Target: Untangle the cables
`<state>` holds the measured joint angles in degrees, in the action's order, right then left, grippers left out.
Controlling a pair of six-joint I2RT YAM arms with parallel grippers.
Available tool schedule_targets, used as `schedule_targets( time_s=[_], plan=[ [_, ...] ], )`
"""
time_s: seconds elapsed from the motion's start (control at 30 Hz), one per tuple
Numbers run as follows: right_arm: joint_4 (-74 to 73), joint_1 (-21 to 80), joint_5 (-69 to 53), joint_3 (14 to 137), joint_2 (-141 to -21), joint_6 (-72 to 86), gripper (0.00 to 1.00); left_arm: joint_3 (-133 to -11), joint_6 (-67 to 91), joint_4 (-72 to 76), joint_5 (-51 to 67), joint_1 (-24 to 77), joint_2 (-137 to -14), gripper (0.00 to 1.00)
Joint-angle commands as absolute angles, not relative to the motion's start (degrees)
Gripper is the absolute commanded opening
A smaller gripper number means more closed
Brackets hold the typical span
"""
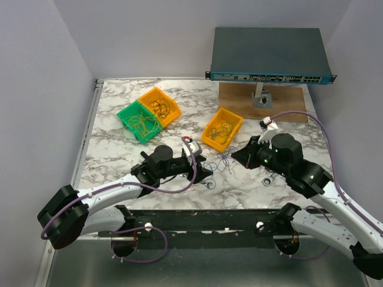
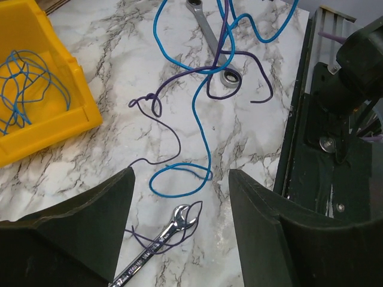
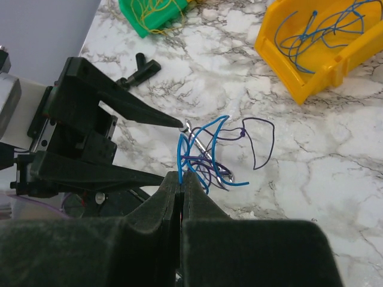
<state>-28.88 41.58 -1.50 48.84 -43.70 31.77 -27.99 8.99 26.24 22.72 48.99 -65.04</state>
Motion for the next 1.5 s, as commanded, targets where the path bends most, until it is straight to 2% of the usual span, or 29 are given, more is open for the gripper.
schedule_targets(
  time_s=[0.0,0.3,0.4,0.43,0.9,1.0,1.13,1.23,1.33,1.47],
  plan=[
    [-32.3,41.8,-7.4,51.6,-43.8,28.0,0.01,-29.9,6.9,26.0,24.0,50.1,-66.3,0.67],
    [-35.6,41.8,-13.0,54.6,-44.7,24.9,0.01,-28.3,5.7,29.2,21.0,50.6,-65.4,0.61],
    [-35.5,41.8,-14.9,54.4,-44.8,24.5,0.01,-28.0,5.6,29.7,21.9,50.7,-65.1,0.47],
    [-35.4,41.8,-15.2,54.3,-45.0,24.4,0.01,-27.8,5.5,30.1,22.0,50.7,-65.2,0.46],
    [-33.0,41.8,-20.5,52.7,-45.3,25.2,0.01,-29.6,4.9,30.4,25.8,52.5,-68.0,0.46],
    [-31.8,41.8,-22.0,51.9,-45.4,25.4,0.01,-30.2,4.8,30.5,25.8,53.0,-68.7,0.38],
    [-31.4,41.8,-22.4,51.0,-45.8,25.7,0.01,-30.4,5.2,31.8,26.3,53.2,-69.3,0.2],
    [-32.0,41.8,-21.9,51.0,-46.0,25.3,0.01,-30.9,6.8,32.8,26.7,53.3,-70.0,0.0],
    [-34.2,41.8,-18.6,51.9,-46.1,25.0,0.01,-30.4,8.0,33.6,25.0,53.3,-69.8,0.0],
    [-36.6,41.8,-7.8,51.7,-44.8,26.6,0.01,-29.1,8.3,32.3,17.5,53.3,-67.3,0.0]
  ],
)
